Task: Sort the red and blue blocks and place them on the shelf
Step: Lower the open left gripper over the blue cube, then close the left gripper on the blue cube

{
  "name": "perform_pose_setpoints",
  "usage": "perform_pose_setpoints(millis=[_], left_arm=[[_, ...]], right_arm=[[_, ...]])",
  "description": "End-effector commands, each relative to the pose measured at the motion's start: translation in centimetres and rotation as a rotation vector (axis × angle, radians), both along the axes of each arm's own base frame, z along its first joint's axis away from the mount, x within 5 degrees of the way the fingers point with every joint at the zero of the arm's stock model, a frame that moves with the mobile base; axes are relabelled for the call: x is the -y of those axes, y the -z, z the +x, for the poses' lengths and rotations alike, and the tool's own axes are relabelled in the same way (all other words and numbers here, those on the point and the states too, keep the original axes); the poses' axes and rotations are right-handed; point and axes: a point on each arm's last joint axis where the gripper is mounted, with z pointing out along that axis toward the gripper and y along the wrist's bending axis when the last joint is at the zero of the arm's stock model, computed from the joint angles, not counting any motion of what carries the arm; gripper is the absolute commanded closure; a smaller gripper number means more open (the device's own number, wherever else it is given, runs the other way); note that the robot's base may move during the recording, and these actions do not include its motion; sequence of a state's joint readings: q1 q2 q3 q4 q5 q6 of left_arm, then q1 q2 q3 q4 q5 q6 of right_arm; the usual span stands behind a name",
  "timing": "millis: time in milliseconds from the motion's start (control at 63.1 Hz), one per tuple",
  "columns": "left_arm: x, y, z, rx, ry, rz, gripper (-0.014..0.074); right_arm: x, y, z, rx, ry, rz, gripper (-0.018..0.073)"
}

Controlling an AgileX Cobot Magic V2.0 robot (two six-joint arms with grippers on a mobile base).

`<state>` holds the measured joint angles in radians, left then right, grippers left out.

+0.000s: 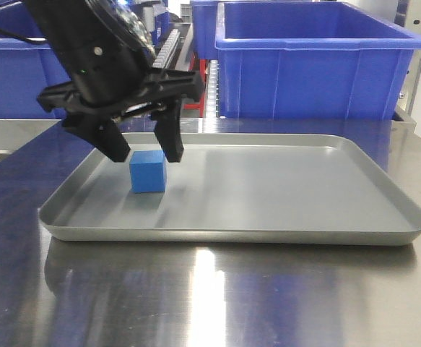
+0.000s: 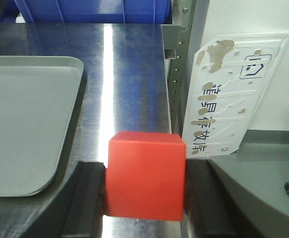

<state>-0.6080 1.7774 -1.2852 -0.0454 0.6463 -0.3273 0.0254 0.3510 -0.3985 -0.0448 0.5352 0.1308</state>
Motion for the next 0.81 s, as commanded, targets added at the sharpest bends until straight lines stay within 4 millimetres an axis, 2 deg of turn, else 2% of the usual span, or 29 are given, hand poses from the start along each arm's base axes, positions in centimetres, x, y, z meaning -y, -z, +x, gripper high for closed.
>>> perform_pose_setpoints(millis=[0,206,475,792], left_arm=[[0.6,-2.7,0.2,0.106,-0.011,-0.082,0.0096],[1.0,-2.6,0.7,0.106,-0.014,-0.084,0.0096],[1.2,-1.5,1.0,0.078,-0.014,-0.064,0.0096],[1.2,-1.4,1.0,0.073,-0.014,-0.061,0.0096]], right_arm=[[0.1,-1.6,0.3,0.106,0.002,-0.012,0.0499],[0.1,-1.6,0.3,0.105,0.002,-0.012,0.0499],[0.1,-1.6,0.3,0.104,0.002,-0.012,0.0499],[0.1,-1.6,0.3,0.104,0.002,-0.012,0.0499]])
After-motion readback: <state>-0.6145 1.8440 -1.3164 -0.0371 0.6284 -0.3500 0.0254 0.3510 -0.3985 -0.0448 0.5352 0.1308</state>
